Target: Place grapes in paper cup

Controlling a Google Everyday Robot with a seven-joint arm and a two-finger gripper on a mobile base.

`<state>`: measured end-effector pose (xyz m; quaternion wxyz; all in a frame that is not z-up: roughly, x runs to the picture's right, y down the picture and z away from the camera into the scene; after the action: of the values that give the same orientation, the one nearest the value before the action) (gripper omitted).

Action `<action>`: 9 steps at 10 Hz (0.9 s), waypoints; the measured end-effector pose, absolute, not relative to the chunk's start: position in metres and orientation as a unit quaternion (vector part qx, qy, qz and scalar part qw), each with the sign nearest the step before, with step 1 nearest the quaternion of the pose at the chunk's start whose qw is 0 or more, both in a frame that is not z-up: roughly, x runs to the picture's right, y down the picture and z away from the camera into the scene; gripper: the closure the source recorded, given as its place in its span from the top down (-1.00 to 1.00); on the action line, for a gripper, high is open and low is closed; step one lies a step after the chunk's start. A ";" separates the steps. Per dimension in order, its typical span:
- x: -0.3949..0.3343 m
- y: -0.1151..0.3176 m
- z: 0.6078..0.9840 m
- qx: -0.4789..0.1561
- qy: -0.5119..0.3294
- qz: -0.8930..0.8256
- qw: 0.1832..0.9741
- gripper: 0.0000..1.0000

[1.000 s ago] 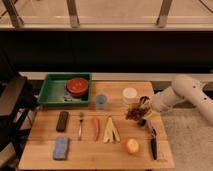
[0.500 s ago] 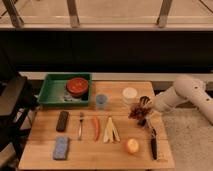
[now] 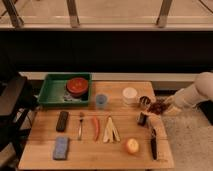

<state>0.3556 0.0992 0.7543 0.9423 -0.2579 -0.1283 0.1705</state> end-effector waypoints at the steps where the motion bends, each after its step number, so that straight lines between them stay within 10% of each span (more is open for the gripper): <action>1: 0.367 0.082 0.757 -0.247 -0.112 0.171 0.947 -1.00; 9: 0.311 0.011 0.782 -0.224 -0.114 0.105 0.962 -1.00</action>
<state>0.3110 0.0108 0.7816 0.9623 -0.2235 -0.1138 0.1048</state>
